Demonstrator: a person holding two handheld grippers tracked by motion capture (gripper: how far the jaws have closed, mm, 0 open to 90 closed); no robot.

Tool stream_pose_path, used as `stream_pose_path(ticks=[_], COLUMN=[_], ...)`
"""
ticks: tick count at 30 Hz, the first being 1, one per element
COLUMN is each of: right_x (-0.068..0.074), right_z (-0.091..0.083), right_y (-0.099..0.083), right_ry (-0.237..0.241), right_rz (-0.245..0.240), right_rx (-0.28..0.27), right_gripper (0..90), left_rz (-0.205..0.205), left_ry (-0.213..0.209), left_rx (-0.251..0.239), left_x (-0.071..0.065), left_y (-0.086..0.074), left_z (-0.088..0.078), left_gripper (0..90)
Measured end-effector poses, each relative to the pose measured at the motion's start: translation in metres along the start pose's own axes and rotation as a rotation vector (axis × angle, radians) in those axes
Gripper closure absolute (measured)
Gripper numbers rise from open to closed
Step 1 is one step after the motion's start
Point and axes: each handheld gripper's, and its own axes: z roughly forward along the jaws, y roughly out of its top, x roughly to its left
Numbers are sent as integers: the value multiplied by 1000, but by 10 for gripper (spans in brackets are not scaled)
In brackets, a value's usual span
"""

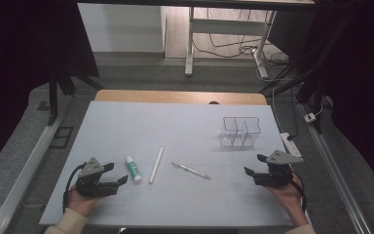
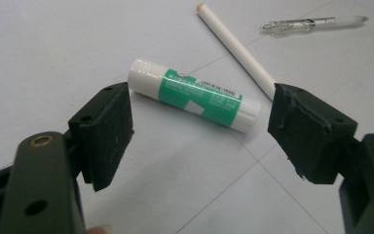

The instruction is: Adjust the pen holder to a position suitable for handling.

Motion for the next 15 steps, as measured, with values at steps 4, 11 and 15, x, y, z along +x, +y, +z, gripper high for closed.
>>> stream_pose_path(ticks=[4, 11, 15], right_x=[-2, -9, -11], right_z=[-1, 2, 1], right_y=[6, 22, 25], right_ry=[-6, -18, -35], right_rz=[2, 19, 27], right_rx=[-8, -15, -5], right_gripper=[283, 300, 306], left_rz=[7, 11, 8], left_ry=[2, 7, 6], left_rx=[1, 8, 5], left_x=[-2, -2, -3], left_y=[0, -2, -1], left_z=[-1, 0, 0], left_gripper=[246, 247, 247])
